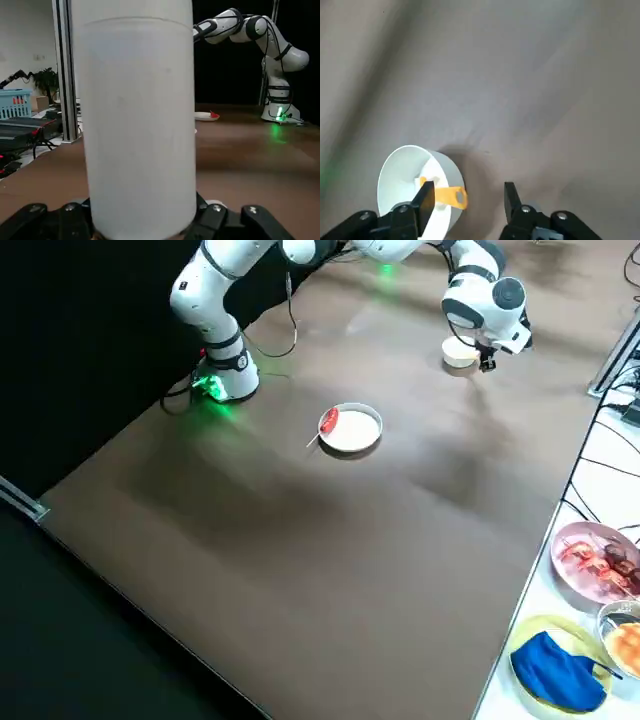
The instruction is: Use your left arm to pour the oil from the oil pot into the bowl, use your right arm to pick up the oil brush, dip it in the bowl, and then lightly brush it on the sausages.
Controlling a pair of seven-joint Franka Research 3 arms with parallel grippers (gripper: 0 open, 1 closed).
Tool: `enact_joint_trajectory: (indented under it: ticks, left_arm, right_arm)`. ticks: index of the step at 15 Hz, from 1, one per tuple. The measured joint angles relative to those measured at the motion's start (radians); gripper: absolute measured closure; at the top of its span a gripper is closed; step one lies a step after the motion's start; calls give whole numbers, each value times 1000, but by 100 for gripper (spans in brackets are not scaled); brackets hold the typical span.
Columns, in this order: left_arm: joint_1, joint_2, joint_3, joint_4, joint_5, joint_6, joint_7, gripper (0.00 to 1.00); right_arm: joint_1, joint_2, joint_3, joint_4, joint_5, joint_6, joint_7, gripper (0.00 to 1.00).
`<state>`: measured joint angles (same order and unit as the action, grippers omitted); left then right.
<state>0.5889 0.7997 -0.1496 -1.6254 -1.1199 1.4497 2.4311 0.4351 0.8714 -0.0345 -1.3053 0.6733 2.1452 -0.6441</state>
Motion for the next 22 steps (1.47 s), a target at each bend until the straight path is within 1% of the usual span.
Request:
enact_joint_trajectory:
  ticks: [2,3,4,5,6,7,8,15,16,17,22]
  left_arm:
    - [2,34,-2,19,-2,-2,21,44]
    - [0,57,-5,36,-3,-2,29,44]
    - [-1,67,-6,46,-3,-2,33,44]
    - [-1,75,-7,55,-3,-4,34,44]
    - [-1,80,-7,64,-3,-5,36,44]
    - [-1,83,-7,76,-3,-7,37,44]
    - [-1,85,-6,87,-3,-12,37,44]
    - [2,88,32,122,-3,-21,52,44]
    - [2,91,38,123,-3,-21,54,44]
    - [2,96,42,126,-3,-21,57,44]
    - [2,134,69,155,-3,-21,59,44]
  right_arm:
    - [7,4,0,0,0,0,-11,38]
    - [8,4,0,0,0,-3,-17,42]
    - [8,4,0,0,0,-3,-18,42]
    - [8,4,0,0,0,-4,-19,48]
    - [8,5,0,0,0,-6,-19,48]
    - [8,5,0,-1,0,-7,-20,52]
    - [8,7,0,-1,0,-8,-20,57]
    - [9,19,0,-2,0,-9,-21,61]
    - [10,20,0,-2,0,-10,-21,63]
    - [10,20,1,-2,0,-12,-21,66]
    - [10,20,1,-1,0,-18,-21,68]
